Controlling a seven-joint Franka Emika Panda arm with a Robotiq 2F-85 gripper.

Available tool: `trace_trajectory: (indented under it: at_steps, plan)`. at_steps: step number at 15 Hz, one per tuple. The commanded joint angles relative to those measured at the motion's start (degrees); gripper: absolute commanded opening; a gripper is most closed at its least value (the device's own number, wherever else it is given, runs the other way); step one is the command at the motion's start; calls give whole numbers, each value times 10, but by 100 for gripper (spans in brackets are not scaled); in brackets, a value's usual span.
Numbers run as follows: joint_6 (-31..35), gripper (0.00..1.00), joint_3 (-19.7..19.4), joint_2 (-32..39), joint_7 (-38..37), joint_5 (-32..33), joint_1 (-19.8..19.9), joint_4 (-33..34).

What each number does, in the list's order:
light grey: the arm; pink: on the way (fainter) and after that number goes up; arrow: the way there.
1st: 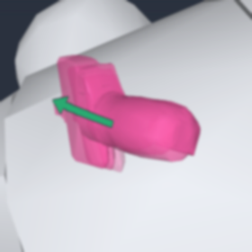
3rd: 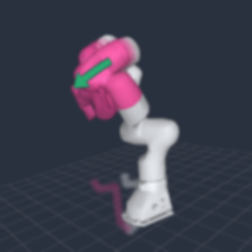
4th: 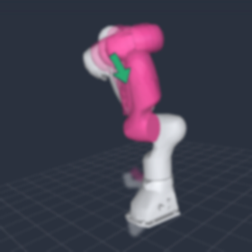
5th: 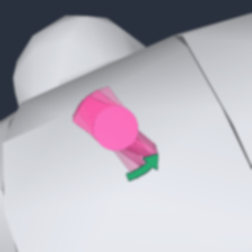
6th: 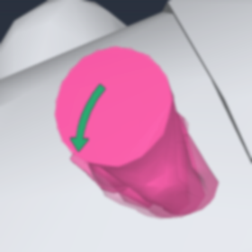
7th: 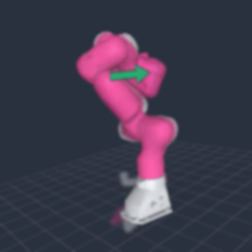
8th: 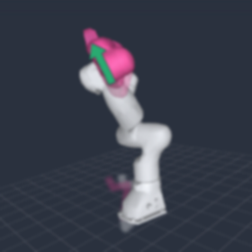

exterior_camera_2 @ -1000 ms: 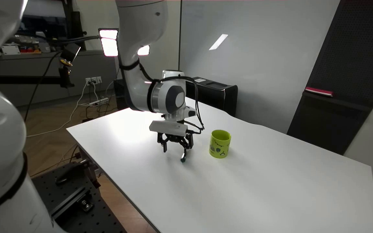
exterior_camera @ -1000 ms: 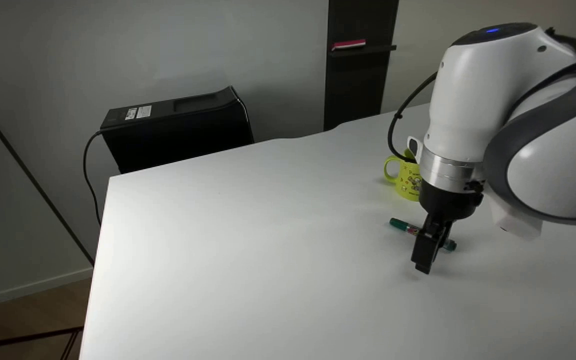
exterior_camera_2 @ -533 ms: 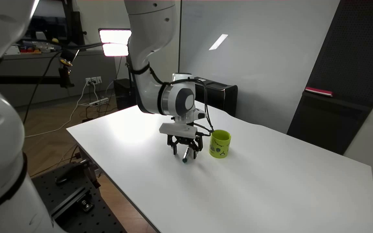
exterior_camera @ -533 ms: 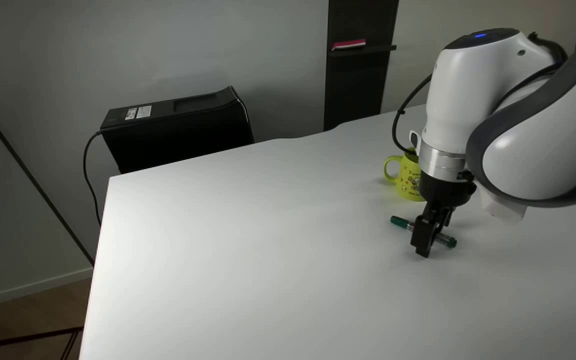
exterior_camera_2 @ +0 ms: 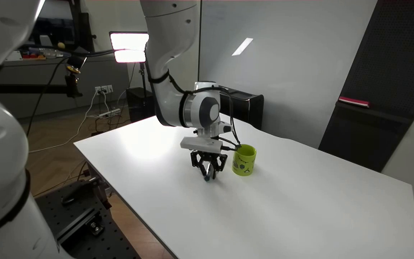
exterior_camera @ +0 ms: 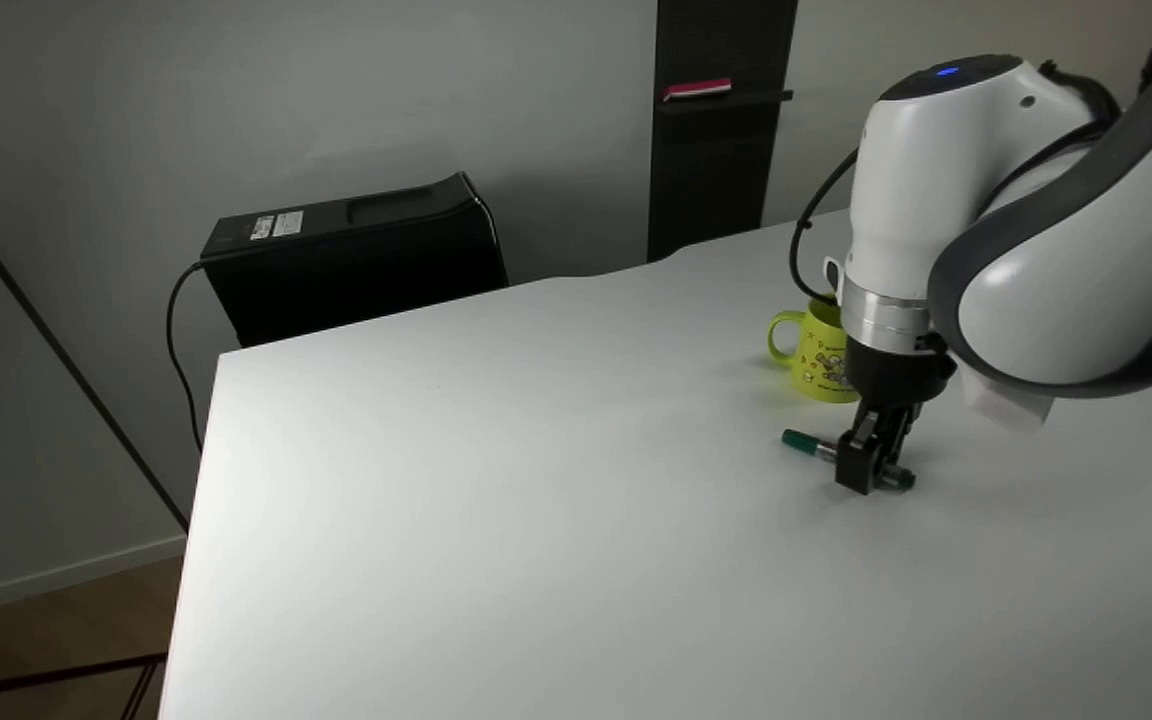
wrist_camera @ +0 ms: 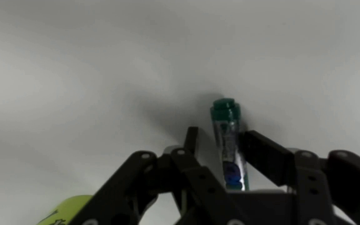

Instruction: Put the marker in the cup

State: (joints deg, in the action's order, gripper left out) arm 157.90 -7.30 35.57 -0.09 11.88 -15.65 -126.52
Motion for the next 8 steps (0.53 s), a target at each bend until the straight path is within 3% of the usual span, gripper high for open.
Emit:
trace_trajectory:
  at_steps: [1, 2, 8]
  plan:
    - [-57, 11, -26, 9, -61, 30, -20, 26]
    - [-68, 5, -29, 6, -70, 34, -22, 29]
    - [-169, 7, 0, -34, -68, 27, 3, 46]
